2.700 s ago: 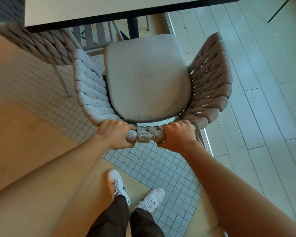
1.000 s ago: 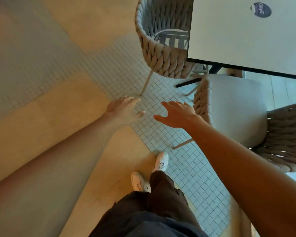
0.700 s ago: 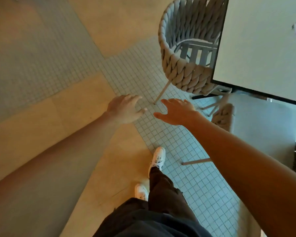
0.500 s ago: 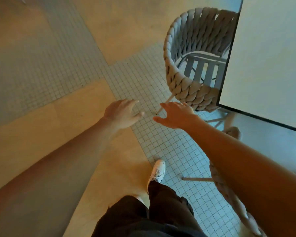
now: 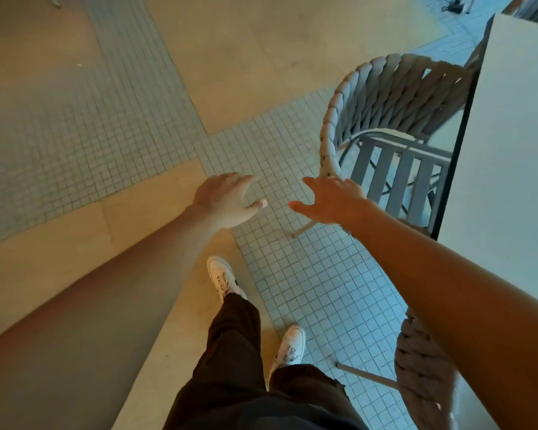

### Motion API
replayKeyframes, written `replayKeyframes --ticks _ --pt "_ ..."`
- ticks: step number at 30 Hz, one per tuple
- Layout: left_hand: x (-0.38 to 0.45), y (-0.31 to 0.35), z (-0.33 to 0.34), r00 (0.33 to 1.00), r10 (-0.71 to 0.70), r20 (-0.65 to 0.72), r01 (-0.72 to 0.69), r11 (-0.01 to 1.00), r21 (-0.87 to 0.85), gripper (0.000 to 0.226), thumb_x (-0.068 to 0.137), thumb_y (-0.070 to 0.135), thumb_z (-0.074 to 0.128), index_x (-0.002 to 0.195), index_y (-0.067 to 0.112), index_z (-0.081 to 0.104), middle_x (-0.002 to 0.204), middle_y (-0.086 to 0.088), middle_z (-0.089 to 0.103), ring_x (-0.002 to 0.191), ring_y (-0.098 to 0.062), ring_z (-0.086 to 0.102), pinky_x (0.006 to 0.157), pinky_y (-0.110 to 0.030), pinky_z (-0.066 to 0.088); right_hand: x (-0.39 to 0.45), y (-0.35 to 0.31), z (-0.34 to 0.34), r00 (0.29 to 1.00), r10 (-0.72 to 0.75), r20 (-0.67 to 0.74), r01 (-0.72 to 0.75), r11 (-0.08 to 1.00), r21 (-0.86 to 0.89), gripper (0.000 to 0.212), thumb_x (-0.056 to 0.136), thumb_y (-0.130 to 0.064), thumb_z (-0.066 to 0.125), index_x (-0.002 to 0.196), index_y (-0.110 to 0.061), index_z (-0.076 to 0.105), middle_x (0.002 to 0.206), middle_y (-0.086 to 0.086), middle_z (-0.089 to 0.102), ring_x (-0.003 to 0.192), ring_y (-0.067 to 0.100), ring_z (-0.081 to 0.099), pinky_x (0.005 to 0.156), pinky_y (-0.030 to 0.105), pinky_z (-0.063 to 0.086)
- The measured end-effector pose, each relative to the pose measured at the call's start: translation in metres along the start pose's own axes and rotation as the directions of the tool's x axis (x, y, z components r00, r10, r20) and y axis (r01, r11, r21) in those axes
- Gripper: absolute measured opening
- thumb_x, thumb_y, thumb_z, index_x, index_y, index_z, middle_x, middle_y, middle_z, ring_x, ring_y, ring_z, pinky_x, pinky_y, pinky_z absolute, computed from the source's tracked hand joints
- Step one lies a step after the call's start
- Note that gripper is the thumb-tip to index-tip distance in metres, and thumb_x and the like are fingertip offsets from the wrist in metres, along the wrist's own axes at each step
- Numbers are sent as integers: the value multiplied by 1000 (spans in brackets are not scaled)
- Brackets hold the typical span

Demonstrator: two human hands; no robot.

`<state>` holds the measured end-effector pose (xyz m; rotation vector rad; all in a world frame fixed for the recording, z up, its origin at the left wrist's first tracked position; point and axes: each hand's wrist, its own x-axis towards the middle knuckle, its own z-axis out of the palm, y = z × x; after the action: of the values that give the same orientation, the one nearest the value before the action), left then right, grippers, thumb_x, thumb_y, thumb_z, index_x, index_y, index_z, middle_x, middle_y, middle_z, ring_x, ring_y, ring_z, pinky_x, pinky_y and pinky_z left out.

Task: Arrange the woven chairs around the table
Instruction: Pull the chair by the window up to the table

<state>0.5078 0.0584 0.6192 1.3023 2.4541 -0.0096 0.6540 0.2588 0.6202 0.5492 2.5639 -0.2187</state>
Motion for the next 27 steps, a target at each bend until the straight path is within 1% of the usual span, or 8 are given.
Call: replayKeyframes --ticks 3,6,9,11,14,22,24,27 --pt "39 -24 -16 999 32 10 -32 999 11 77 92 73 38 152 25 37 151 -1 47 136 -26 46 107 -46 40 37 -4 -18 1000 8 -16 -8 1000 8 91 85 -87 29 155 -29 28 153 6 45 138 32 43 105 54 40" --pt "83 -51 -35 998 64 25 -65 997 30 77 91 75 38 152 27 37 151 -2 47 136 -27 47 108 -48 38 76 -7 -38 999 46 -8 -46 999 26 92 84 -88 26 155 -29 26 152 6 45 138 32 43 105 55 40" --pt "125 -76 -57 994 106 23 -107 993 44 75 91 75 38 151 29 37 150 -3 49 134 -28 48 106 -48 39 113 -12 -58 997 79 -9 -78 997 28 94 84 -88 24 156 -28 25 153 7 44 139 32 43 110 55 36" --pt "151 -91 -71 990 137 33 -139 989 53 76 90 76 39 151 30 38 150 -4 49 135 -29 47 107 -48 39 136 -13 -72 994 106 -27 -105 993 46 95 84 -89 23 156 -27 25 154 8 44 139 32 43 112 55 34" --pt "193 -111 -95 983 176 53 -180 979 91 78 90 76 38 152 29 37 152 -3 47 138 -28 43 109 -47 37 169 -11 -95 988 144 -49 -139 986 90 95 84 -88 24 156 -27 25 154 8 43 139 33 41 110 56 35" --pt "301 -126 -145 966 247 77 -256 955 148 77 92 70 43 153 24 37 154 -4 44 142 -26 38 112 -44 32 237 22 -136 974 219 -51 -209 965 155 95 84 -88 23 158 -27 21 158 8 38 143 33 37 115 60 28" --pt "339 -125 -153 962 261 77 -270 950 156 76 92 71 43 153 26 36 156 -1 41 145 -24 34 114 -43 29 260 38 -141 971 239 -35 -229 956 182 95 85 -87 24 158 -27 19 160 7 34 145 32 33 116 59 28" --pt "391 -123 -162 958 276 73 -284 948 146 75 91 72 42 152 29 36 157 1 40 146 -23 31 114 -42 28 293 65 -149 967 253 -28 -243 950 196 94 86 -86 24 159 -27 18 163 8 29 148 32 28 118 58 22"
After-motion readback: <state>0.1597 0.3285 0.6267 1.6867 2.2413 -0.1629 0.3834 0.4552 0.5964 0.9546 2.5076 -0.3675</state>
